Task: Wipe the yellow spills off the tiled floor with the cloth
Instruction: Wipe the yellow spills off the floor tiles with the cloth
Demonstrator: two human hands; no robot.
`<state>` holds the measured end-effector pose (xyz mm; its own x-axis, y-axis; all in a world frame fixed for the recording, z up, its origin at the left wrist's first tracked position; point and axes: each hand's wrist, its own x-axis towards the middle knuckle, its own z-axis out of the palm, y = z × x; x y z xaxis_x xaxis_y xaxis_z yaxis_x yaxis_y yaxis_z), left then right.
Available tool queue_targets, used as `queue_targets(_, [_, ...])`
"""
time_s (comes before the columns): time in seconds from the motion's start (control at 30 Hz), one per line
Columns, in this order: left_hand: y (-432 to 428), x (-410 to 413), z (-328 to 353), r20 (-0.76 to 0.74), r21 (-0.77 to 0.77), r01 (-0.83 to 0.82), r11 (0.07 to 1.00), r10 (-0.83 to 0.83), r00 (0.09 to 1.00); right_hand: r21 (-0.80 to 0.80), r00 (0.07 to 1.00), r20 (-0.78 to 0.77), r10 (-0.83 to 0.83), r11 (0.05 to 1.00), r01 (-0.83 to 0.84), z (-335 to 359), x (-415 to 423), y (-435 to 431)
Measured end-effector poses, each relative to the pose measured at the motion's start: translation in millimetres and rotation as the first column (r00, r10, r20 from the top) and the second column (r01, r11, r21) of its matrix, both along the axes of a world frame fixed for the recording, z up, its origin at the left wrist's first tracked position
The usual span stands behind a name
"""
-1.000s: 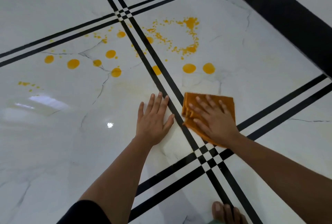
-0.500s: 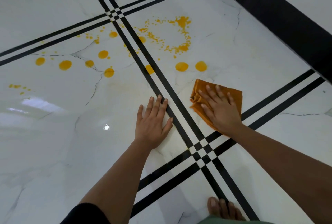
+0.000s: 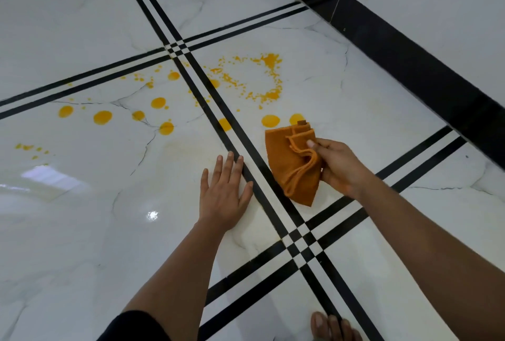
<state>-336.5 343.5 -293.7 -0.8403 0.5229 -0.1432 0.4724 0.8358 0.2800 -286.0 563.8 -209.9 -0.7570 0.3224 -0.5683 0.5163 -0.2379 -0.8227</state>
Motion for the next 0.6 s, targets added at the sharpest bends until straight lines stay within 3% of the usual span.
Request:
queue_targets(0.07, [2,-1,2,0.001,0.001,-0.004,1.0,0.004,1.0,0.004,0.996,0.057,-0.072,0.997,0.072,-3,0,15])
queue_targets(0.17, [3,-1,4,0.003,-0.006,-0.006,1.0,0.006,1.0,0.386,0.984,0.111,-0.136,0.919,0.084,-20,4,23])
queue_targets(0.23, [3,0,3,0.009,-0.016,0.003,1.0,-0.003,1.0,0.659,0.996,0.085,-0.001,0.75,-0.056,-29,6,13])
queue_targets(0.3, [4,1,1,0.02,-0.026,0.005,1.0,-0.005,1.0,0.813,0.976,0.122,0.181,0.546,-0.203,-38,7,-1])
queue_targets(0.37, [7,1,-1,0.023,-0.036,0.011,0.999,-0.01,1.0,0.872,0.91,0.3,0.285,0.306,-0.383,-51,5,-12])
queue_targets(0.43, [9,-1,-2,0.023,-0.04,0.019,0.999,-0.018,1.0,0.849,0.829,0.446,0.337,0.134,-0.511,-66,6,-22])
queue_targets(0.6, [27,-22,-4,0.009,-0.016,0.017,1.0,-0.017,1.0,0.845,0.801,0.507,0.318,0.001,-0.535,-91,15,-8])
